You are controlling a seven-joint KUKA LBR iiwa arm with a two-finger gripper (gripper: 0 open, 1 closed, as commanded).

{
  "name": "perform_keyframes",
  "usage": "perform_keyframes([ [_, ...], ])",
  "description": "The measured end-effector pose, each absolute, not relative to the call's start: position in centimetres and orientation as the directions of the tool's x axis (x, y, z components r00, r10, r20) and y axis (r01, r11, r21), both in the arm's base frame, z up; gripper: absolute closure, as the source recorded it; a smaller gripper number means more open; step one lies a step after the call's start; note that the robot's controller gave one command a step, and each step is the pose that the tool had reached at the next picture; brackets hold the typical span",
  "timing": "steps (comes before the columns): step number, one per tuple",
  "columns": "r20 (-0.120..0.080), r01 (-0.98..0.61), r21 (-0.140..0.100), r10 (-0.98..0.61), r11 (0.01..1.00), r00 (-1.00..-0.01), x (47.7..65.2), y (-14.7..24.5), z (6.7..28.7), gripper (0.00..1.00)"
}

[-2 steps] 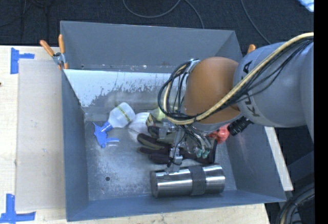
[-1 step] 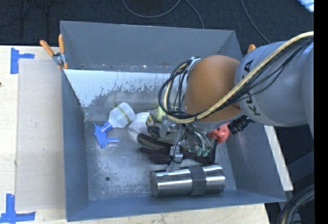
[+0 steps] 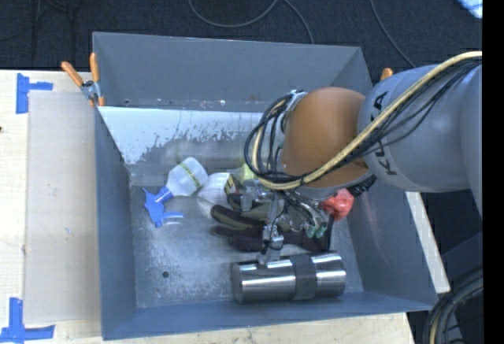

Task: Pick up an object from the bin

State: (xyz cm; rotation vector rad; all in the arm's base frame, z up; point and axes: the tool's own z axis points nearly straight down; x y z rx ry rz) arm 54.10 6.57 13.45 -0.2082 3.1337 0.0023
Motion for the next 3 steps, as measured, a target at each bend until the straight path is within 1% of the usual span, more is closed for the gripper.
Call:
perform_keyframes([
  [1,0.005,-0.007,0.001,-0.007,1.000,-1.000,57.41,5.78,7.72,1.00],
  [3,0.004,-0.006,0.002,-0.006,1.000,-1.000,57.41,5.77,7.72,1.00],
])
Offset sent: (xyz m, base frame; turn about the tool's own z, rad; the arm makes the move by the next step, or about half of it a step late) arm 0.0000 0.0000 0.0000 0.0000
